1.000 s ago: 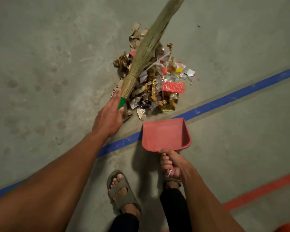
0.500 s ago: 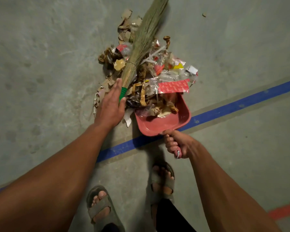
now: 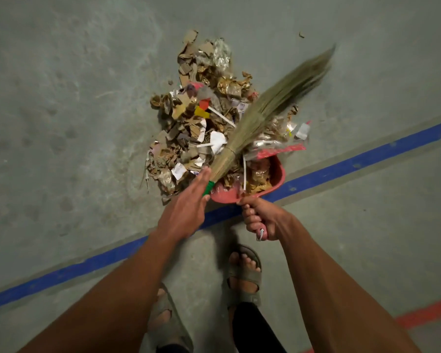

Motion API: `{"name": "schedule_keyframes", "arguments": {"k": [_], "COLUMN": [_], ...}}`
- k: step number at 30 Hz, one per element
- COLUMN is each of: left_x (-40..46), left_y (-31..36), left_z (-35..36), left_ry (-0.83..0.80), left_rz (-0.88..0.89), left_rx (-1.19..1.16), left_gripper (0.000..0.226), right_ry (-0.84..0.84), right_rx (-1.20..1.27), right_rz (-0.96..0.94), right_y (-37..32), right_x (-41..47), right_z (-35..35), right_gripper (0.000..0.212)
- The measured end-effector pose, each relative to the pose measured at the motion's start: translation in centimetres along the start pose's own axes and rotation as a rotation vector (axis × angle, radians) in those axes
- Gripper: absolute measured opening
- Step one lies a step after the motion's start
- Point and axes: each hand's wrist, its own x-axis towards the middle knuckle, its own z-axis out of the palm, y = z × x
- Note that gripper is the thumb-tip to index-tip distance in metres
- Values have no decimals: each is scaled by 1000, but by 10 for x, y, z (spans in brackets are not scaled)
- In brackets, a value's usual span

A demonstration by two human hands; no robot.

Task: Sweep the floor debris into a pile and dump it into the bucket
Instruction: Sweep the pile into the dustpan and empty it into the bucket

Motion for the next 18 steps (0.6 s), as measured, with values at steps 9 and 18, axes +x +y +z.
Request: {"name": "schedule_keyframes", "arguments": {"k": [9,18], "left_x": [68,11], "left_y": [-11,-34], "left_z": [-33,20], "left_ry": [65,-90], "left_rz": [-181,-86], "left_rx": [64,-37], "left_gripper": [72,74], "right_ry": [25,-25], "right_rx": [-82,2], "right_rz": [-47,-123], "right_y": [0,-3], "right_x": [11,19], "right_z": [-4,27], "right_gripper": [37,37]}}
